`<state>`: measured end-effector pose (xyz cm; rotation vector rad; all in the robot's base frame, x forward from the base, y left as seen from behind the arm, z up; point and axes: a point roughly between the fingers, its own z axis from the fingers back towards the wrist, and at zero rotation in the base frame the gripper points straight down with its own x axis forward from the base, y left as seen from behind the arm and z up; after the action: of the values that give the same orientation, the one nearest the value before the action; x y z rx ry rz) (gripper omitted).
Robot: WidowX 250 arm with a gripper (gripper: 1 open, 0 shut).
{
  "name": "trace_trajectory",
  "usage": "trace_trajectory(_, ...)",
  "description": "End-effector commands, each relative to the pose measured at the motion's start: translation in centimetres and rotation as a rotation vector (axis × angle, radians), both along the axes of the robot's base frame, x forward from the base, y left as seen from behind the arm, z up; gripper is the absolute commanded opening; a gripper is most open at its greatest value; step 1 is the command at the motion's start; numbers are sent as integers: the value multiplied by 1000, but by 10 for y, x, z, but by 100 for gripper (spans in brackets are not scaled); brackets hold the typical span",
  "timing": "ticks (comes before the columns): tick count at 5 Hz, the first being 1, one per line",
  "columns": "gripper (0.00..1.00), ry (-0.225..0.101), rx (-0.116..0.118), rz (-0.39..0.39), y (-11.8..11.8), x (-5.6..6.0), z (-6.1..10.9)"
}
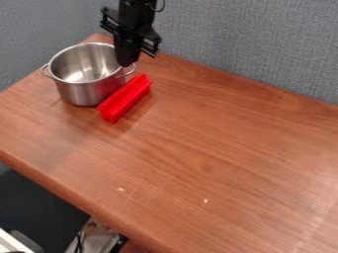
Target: Move the red object from the metal pot to the table
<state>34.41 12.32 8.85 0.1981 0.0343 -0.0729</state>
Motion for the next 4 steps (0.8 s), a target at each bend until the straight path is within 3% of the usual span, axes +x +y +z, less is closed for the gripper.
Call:
trace_trajectory(1, 100, -96, 22, 12, 10, 3, 34)
trace_trajectory(4, 100, -58, 13, 11, 13, -1, 18)
